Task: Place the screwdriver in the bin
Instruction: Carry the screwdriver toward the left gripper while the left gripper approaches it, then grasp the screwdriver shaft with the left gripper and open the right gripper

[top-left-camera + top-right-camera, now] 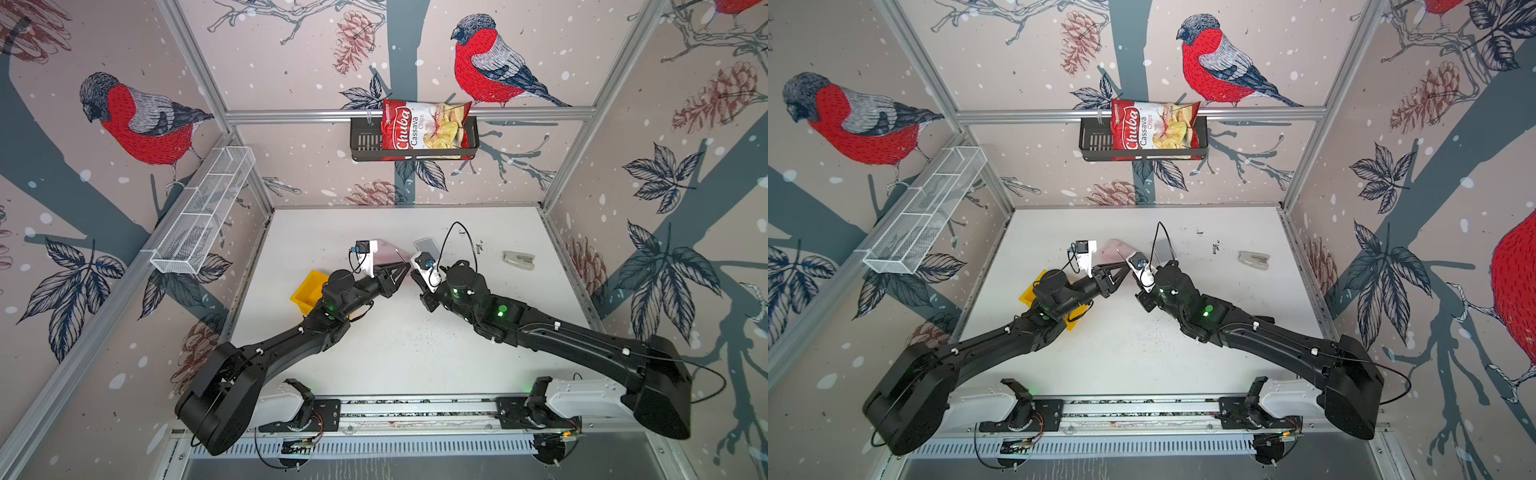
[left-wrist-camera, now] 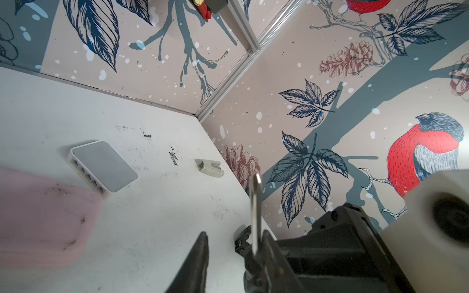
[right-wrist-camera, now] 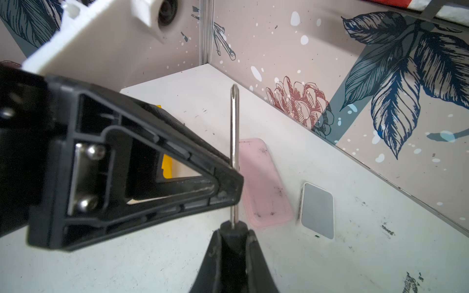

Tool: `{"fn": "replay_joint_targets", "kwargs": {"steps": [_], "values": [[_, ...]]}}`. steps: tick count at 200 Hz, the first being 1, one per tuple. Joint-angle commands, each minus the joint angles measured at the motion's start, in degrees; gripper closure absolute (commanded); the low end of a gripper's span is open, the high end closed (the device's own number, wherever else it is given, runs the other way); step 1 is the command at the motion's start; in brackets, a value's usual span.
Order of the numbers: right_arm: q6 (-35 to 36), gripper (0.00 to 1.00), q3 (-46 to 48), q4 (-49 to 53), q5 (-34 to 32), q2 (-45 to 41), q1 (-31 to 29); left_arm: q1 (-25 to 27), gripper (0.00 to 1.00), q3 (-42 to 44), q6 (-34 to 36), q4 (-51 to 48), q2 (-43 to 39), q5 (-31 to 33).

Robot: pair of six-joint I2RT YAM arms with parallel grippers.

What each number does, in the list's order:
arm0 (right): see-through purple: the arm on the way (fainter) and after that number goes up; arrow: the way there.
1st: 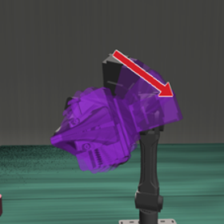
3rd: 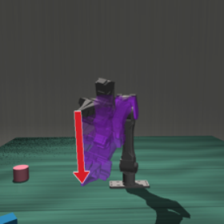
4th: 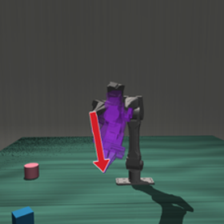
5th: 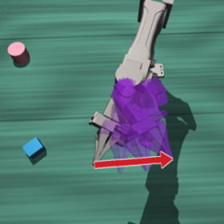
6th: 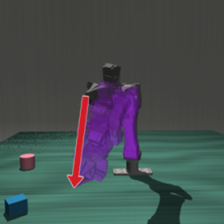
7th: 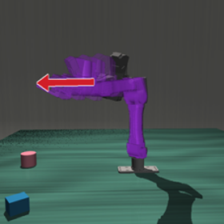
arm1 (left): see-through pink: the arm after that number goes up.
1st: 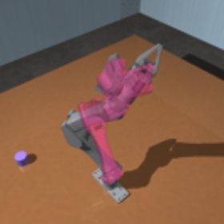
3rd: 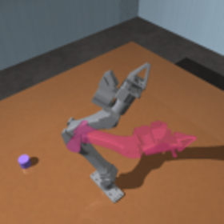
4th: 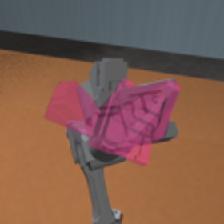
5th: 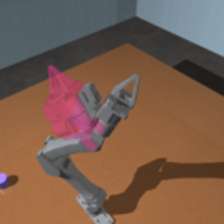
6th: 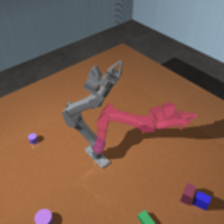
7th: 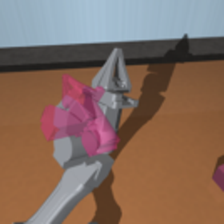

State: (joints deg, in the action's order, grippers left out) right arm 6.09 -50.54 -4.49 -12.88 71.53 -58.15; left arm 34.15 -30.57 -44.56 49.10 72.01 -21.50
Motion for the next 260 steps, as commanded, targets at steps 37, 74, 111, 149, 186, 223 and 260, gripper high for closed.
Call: {"fn": "replay_joint_targets", "kwargs": {"steps": [37,74,111,149,186,223,260], "values": [[1.17,1.00,-0.74,-2.41,-0.69,1.74,-0.38,-0.23,0.85,-0.03,-0.36,5.75,1.30,-2.46],[1.72,1.00,-1.48,-1.73,-1.51,2.00,-0.63,-0.40,0.88,-1.05,-0.71,5.33,2.18,-3.95],[1.71,0.95,-1.40,-1.70,-2.14,2.02,-0.82,-0.74,1.00,-1.17,-0.54,4.94,1.90,-4.59],[2.11,0.68,-1.93,-1.31,-2.18,2.29,-0.84,-1.36,1.00,-0.56,-1.47,4.08,1.14,-3.85],[3.05,0.35,-2.80,0.17,-1.41,2.51,-0.91,-3.54,1.00,0.81,-2.88,-1.08,-1.81,-0.35],[5.02,0.13,-3.56,0.66,-0.63,3.56,-1.89,-6.47,1.00,3.93,-4.68,-7.08,-7.27,5.77],[8.50,0.00,-3.82,1.70,1.06,4.61,-3.61,-10.57,1.00,7.49,-6.59,-15.77,-13.95,11.51]]}}
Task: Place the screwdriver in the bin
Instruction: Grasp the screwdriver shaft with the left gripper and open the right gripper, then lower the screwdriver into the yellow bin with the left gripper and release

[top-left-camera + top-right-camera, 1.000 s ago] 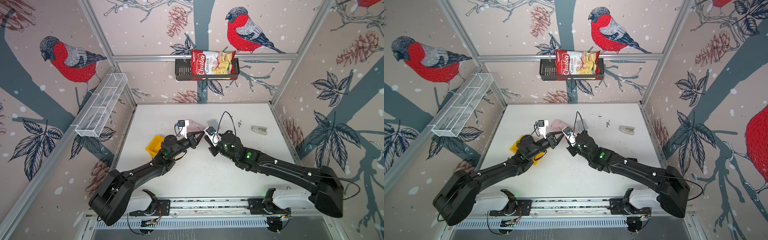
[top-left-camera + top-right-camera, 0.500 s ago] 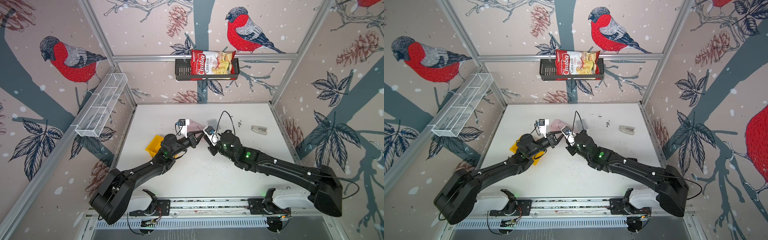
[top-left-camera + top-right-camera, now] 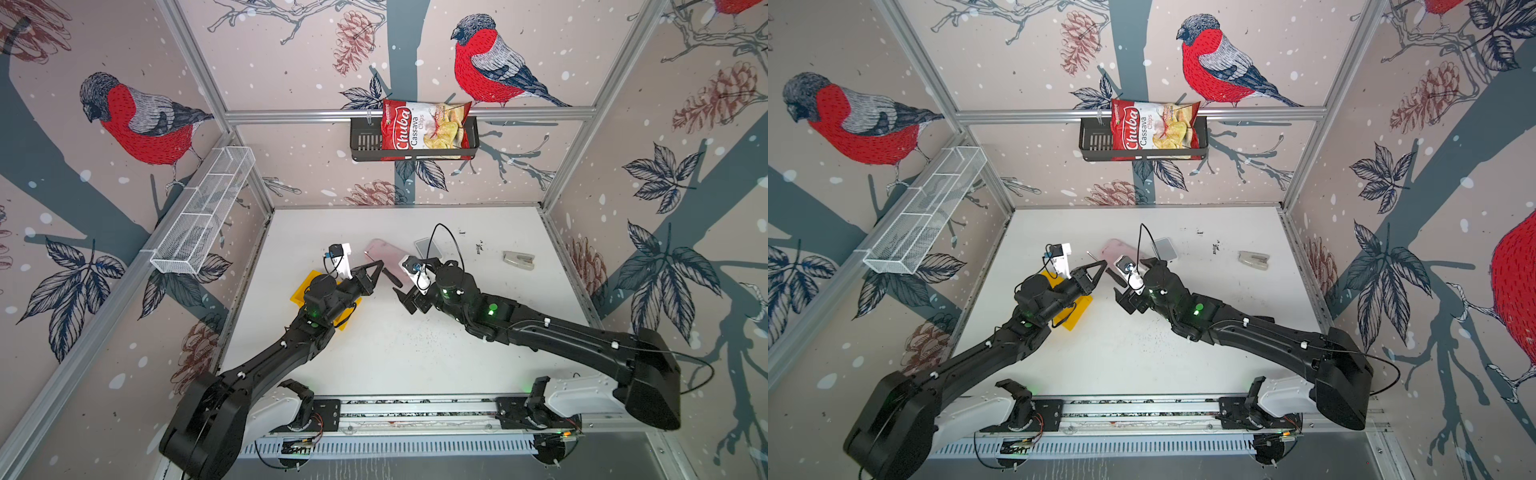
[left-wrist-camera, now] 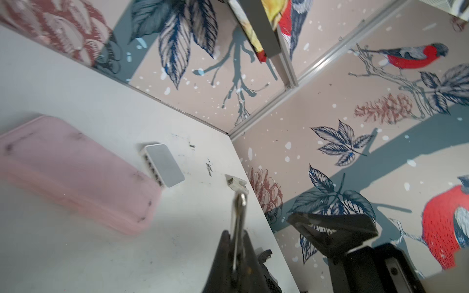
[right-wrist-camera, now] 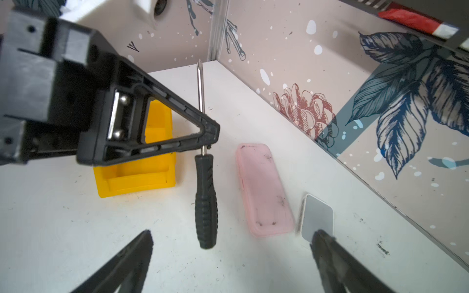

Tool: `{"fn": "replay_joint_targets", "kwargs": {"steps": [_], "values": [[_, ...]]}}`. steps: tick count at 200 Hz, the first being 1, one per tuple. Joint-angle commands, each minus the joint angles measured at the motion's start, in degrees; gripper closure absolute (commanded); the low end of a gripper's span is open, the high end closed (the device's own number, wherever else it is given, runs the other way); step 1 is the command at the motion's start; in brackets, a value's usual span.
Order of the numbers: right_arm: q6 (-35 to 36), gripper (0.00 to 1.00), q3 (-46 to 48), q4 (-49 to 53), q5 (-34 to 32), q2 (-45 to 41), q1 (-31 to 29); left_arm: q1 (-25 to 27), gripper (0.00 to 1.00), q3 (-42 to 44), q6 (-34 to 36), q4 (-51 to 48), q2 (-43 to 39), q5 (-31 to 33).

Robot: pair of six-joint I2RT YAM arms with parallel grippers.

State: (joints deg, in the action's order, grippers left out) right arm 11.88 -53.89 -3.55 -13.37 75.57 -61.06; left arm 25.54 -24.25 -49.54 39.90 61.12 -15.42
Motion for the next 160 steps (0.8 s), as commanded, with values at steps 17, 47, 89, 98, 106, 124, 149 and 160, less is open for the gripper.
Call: {"fn": "replay_joint_targets", "kwargs": {"steps": [17,47,89,98,106,124,149,160], "values": [[3.07,0.00,-1.02,0.74,2.49,1.21,-1.15,-4.28,1.00,1.14,-1.20,-15.28,-5.72,9.03],[3.15,0.00,-2.14,1.43,2.84,2.64,-1.98,-9.23,1.00,0.62,-2.20,-30.45,-7.79,16.35],[3.32,0.00,-1.20,2.38,4.13,2.03,-2.15,-15.70,1.00,0.04,-2.76,-35.54,-5.41,17.43],[3.42,0.00,-1.22,2.69,4.13,1.96,-2.18,-16.36,1.00,-0.58,-2.55,-36.43,-4.32,18.20],[3.36,0.00,-1.15,2.92,4.14,1.87,-2.15,-16.74,1.00,-1.31,-2.32,-37.27,-3.36,19.51],[2.98,0.00,-1.07,2.97,3.87,1.69,-2.18,-17.42,1.00,-3.17,-2.92,-39.38,-0.82,22.58],[3.21,0.00,-1.06,2.94,4.08,1.42,-2.34,-17.74,1.00,-5.19,-4.04,-41.75,2.40,23.61],[3.24,0.00,-1.06,2.72,4.41,1.57,-2.32,-17.81,1.00,-5.46,-4.49,-42.16,3.45,23.65]]}}
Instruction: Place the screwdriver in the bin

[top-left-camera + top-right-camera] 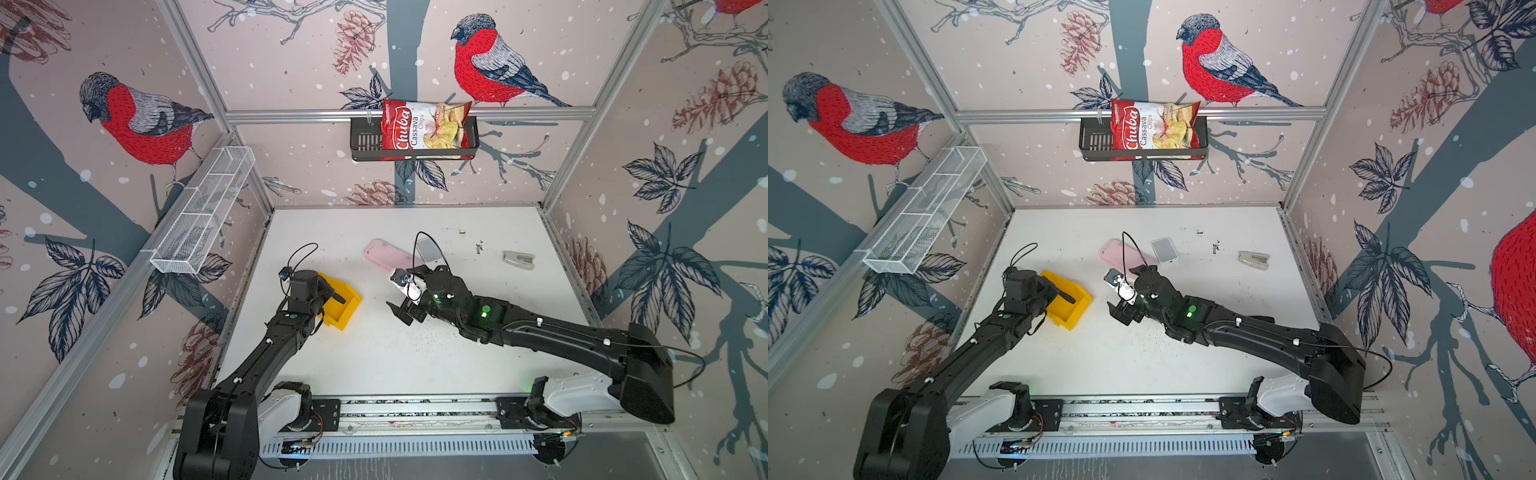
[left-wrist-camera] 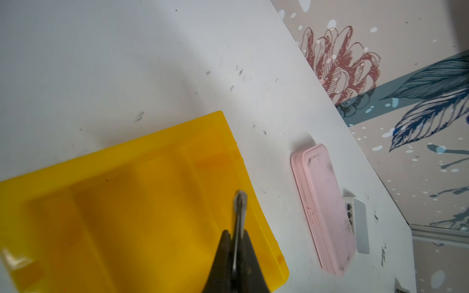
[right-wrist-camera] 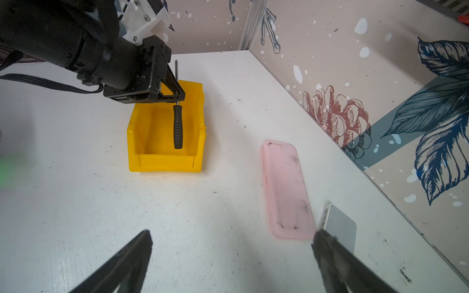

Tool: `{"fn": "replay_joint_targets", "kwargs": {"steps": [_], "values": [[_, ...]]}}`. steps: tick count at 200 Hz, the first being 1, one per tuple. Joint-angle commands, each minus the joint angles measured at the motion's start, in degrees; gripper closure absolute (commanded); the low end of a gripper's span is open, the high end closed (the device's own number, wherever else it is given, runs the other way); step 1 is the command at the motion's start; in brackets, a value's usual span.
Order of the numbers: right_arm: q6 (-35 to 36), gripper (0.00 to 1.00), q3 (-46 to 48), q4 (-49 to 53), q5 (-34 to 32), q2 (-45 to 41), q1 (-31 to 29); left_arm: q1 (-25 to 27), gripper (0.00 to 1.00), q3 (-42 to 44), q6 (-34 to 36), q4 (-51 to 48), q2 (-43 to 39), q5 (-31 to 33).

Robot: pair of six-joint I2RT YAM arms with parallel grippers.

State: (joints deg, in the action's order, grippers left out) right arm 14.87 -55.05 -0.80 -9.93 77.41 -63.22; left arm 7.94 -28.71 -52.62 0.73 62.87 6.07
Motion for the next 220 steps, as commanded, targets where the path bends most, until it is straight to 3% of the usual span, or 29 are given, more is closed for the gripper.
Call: {"fn": "replay_joint_targets", "kwargs": {"steps": [1,55,98,143,185,220], "values": [[0.24,0.00,0.11,-0.06,1.02,-0.25,-0.20,-0.21,1.00,-1.00,-1.46,-3.05,1.80,2.14],[0.56,0.00,-0.15,-0.17,3.25,0.46,-0.24,-0.30,1.00,-1.09,-3.98,-3.63,4.06,0.31],[-3.26,0.00,0.93,-2.42,3.70,-0.93,1.65,-0.29,0.53,-3.03,-4.60,-6.97,3.46,0.37],[-7.97,0.00,3.05,-6.02,4.30,-3.82,5.03,-0.28,0.23,-5.00,-3.08,-9.01,0.31,-1.39],[-12.67,0.00,6.13,-9.59,3.35,-7.61,8.94,-0.29,0.07,-6.39,3.82,-7.07,-3.89,0.01],[-13.85,0.00,9.21,-12.13,0.58,-10.88,13.36,-0.30,0.01,-4.46,15.27,1.15,-6.83,0.40]]}}
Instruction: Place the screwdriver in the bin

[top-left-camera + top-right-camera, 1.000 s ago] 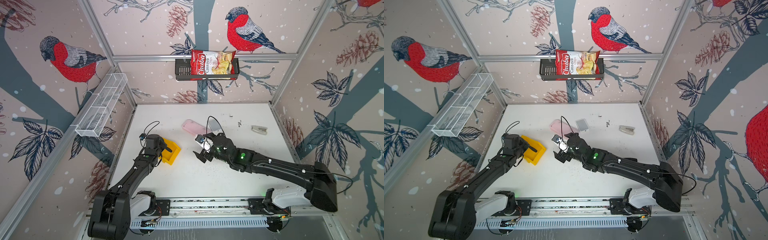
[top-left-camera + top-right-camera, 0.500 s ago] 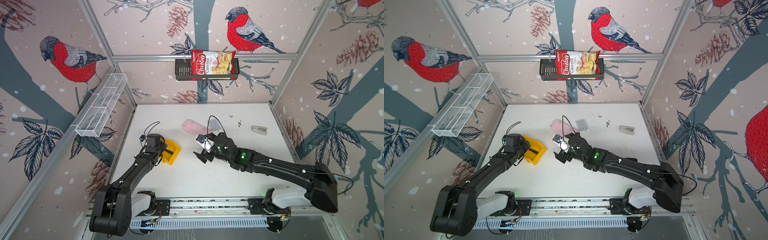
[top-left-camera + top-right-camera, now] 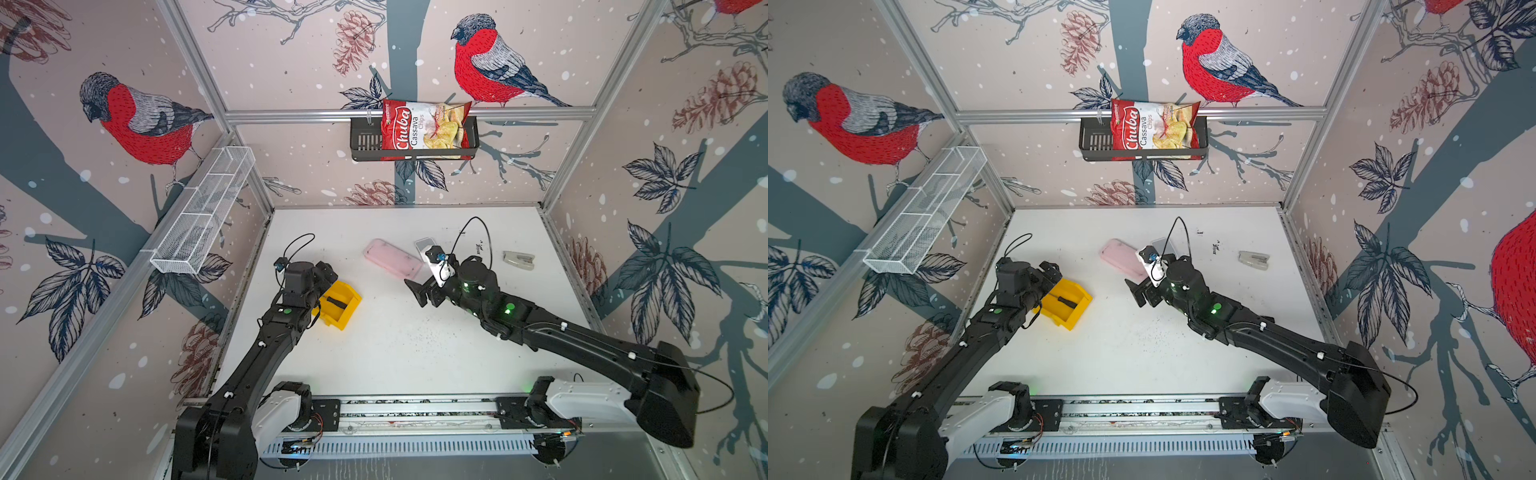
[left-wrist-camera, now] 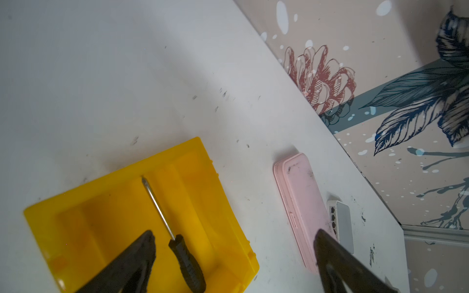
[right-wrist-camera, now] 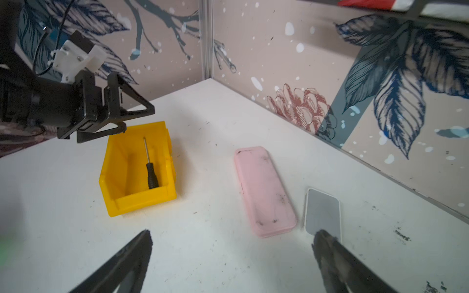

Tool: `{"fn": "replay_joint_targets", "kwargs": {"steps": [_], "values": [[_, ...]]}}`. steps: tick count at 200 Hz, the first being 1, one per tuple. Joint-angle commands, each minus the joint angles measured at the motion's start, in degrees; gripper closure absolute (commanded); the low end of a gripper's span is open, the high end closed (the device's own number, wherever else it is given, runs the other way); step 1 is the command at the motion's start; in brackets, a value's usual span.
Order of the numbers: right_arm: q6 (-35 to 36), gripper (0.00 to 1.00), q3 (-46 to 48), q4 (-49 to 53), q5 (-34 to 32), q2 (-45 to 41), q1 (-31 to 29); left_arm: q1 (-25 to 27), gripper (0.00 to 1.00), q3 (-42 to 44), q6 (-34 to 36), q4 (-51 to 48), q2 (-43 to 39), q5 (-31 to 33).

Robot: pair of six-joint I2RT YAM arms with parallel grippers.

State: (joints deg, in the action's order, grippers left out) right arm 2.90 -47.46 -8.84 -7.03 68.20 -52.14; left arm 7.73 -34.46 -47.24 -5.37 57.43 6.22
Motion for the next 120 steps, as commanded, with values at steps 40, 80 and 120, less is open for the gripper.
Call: {"fn": "replay_joint_targets", "kwargs": {"steps": [40,80,120], "values": [[-1.15,0.00,5.85,-7.50,-5.34,-5.00,7.78,-0.08,0.01,4.78,22.18,18.80,-1.41,0.50],[-2.58,0.00,15.02,-15.48,-10.60,-9.51,19.03,-0.17,0.01,11.29,36.24,33.23,-0.27,6.85],[-5.50,0.00,24.52,-26.40,-11.01,-8.48,32.42,-0.50,0.00,21.25,46.81,55.65,2.85,7.84]]}}
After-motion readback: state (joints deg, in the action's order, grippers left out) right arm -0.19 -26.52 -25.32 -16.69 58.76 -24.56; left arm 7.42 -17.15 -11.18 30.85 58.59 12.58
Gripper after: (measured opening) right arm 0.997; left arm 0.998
